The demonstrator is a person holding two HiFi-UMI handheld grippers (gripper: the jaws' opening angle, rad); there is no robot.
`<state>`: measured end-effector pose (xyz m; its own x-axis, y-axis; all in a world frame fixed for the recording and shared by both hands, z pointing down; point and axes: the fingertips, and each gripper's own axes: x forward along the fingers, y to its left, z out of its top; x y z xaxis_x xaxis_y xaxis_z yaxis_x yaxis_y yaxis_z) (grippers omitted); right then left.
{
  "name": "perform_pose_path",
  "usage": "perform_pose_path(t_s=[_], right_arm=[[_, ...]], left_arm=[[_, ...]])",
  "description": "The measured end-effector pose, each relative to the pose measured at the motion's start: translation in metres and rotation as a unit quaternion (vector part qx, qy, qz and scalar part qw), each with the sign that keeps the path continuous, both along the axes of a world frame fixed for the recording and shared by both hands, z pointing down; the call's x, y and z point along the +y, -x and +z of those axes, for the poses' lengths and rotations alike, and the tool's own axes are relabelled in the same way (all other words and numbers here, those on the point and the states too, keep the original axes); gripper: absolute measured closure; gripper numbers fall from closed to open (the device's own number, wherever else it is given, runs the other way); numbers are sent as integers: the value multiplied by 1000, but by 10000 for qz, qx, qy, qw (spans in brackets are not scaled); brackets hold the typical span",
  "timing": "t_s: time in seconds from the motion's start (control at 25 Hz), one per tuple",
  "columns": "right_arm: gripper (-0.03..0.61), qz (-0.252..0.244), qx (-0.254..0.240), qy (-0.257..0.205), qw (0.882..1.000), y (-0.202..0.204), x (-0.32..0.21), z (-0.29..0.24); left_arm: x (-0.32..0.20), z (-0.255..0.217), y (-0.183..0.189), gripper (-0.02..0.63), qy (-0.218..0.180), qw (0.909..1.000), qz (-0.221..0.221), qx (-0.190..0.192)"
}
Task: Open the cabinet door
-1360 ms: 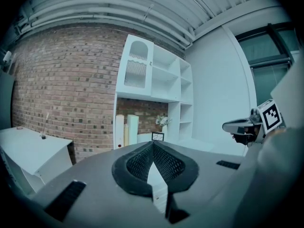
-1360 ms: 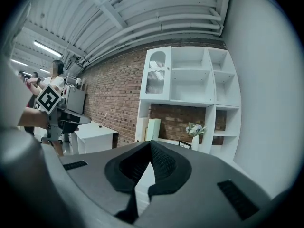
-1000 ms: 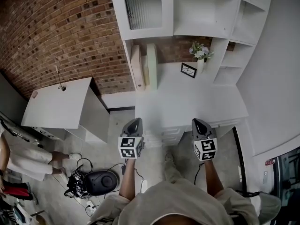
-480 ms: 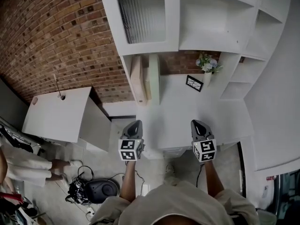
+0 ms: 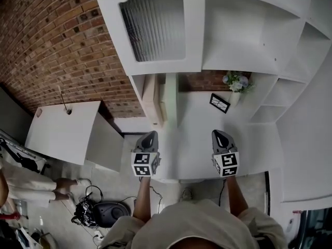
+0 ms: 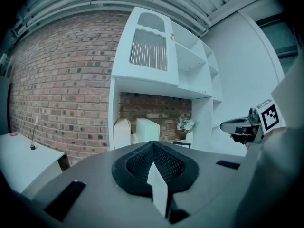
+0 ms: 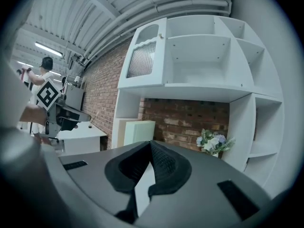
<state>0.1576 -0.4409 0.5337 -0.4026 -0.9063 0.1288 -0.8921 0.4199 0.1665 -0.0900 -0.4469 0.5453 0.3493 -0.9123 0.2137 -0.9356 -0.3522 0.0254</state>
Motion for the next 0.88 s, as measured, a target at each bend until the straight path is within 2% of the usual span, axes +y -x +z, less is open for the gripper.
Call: perform_pose_path(t_s=[0.48,0.88], right_arm=[[566,-183,-101,110,9997,9,-36,10],[566,-23,-196,-104,9998,24,-44,-2]], left_arm=[[-24,3,13,588,69,9996,-273,-32],[-44,-4,26,588,-2,10000,-68,-10]])
